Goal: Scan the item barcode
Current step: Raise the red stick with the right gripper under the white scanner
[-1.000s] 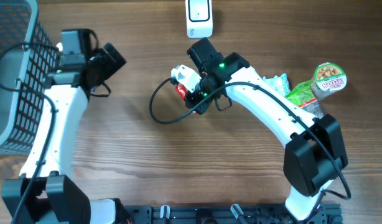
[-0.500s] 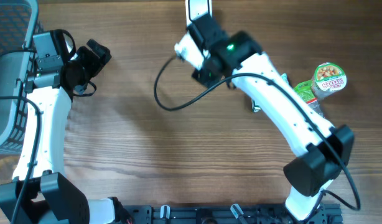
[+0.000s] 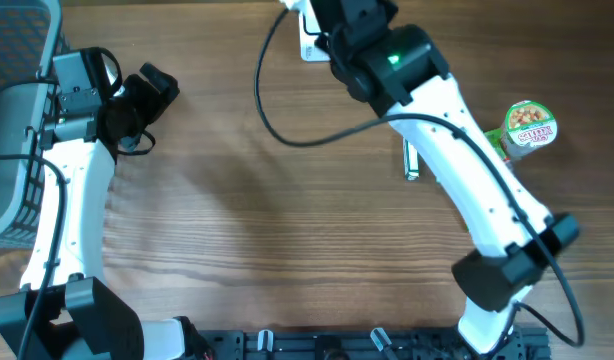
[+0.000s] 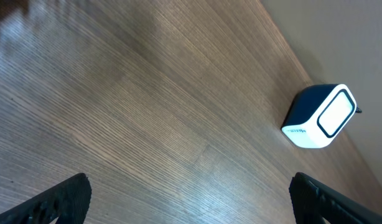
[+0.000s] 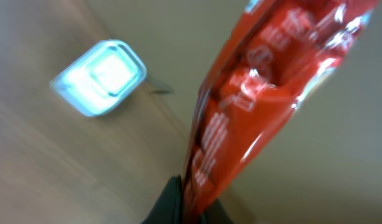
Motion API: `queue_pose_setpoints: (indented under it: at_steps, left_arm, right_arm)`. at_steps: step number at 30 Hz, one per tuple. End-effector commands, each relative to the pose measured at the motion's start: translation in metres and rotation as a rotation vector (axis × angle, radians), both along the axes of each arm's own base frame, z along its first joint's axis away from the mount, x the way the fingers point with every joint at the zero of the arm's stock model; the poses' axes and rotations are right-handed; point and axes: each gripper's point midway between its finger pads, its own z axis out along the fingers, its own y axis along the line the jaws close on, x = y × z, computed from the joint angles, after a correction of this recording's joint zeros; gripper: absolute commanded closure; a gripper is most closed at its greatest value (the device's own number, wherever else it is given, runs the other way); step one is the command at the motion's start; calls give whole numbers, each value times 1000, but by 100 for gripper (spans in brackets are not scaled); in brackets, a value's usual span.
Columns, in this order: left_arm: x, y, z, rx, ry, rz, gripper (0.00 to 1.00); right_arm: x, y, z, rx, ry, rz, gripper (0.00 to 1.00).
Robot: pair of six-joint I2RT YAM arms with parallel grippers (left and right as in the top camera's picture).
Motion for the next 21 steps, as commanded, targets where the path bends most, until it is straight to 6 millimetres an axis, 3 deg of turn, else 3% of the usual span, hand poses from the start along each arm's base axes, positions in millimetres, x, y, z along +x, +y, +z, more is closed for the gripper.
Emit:
queue_pose_setpoints:
  at_steps: [1,5,9,10,17,21]
  left_arm:
    - [3,0,12,-5,-32,-3,0]
    - [3,0,12,-5,-32,-3,0]
    - [3,0,12,-5,-32,-3,0]
    - [3,0,12,-6,-31,-3,0]
    - [3,0,12,-5,-32,-3,0]
    - [3,0,12,-5,-32,-3,0]
  right_arm:
    - [39,-22,-13,-374,-82,-176,96]
    - [70,-6,-23,-471,-164,-189,96]
    - [98,15,-71,-499,-134,-75,96]
    - [105,16,-93,-506,-106,-57,96]
    - [131,-6,-187,-558,30,-45,96]
    - [133,1,-226,-535,89,23,96]
